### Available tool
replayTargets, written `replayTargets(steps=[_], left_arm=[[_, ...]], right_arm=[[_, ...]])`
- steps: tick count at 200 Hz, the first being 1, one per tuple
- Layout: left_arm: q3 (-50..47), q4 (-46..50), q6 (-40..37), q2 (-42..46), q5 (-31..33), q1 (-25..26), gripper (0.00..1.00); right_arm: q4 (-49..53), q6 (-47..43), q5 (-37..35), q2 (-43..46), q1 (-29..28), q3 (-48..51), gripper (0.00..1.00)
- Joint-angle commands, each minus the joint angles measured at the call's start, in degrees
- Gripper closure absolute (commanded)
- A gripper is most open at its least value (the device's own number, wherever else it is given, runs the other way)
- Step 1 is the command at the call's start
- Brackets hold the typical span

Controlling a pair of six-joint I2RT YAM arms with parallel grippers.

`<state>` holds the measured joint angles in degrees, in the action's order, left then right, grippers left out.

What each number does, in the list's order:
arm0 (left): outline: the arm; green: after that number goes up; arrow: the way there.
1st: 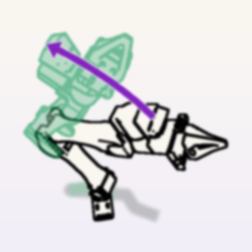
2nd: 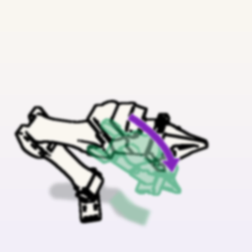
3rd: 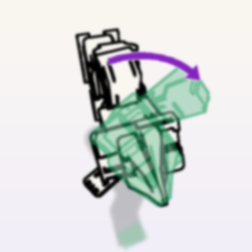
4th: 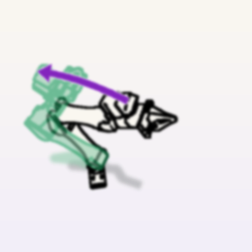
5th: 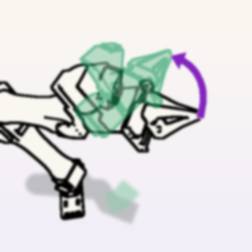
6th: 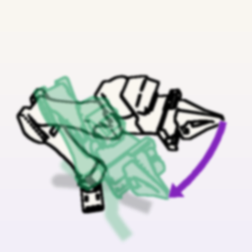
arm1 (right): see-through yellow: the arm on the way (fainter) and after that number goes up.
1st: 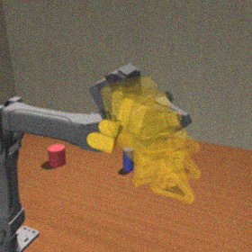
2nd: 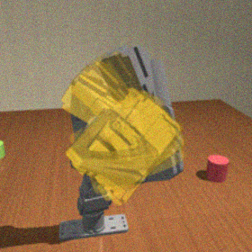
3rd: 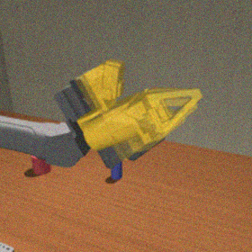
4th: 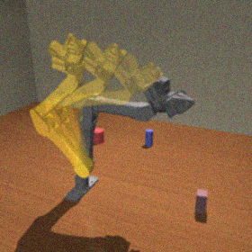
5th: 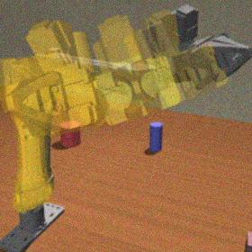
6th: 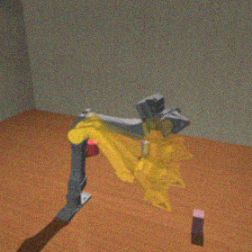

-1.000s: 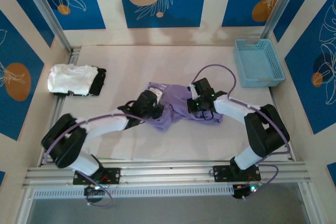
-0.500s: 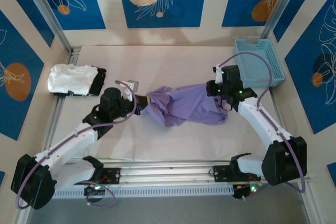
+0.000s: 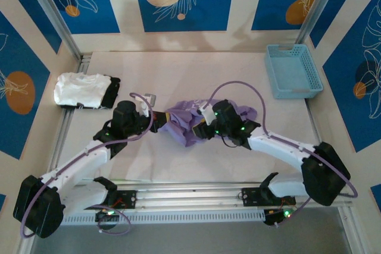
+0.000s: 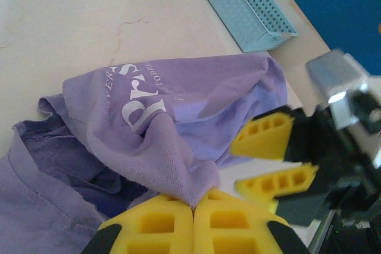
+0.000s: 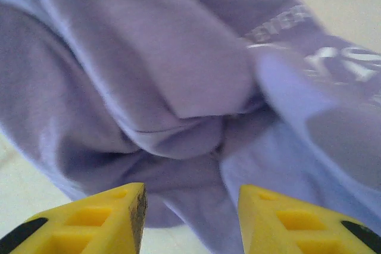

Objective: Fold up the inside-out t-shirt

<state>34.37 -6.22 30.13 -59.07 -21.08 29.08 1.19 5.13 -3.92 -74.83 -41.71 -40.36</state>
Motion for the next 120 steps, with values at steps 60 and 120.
replayTargets(steps=[60, 120], left_arm=[[-0.42, 0.96, 0.06, 2.53, -1.32, -1.17, 1.0], [0.51, 7.08, -1.95, 3.73, 13.35, -1.84, 1.0]], right_arm=[[-18.17, -2.73, 1.54, -15.47, -1.36, -2.73, 0.72], [-4.1, -6.62, 2.83, -3.25, 1.39, -4.19, 1.0]])
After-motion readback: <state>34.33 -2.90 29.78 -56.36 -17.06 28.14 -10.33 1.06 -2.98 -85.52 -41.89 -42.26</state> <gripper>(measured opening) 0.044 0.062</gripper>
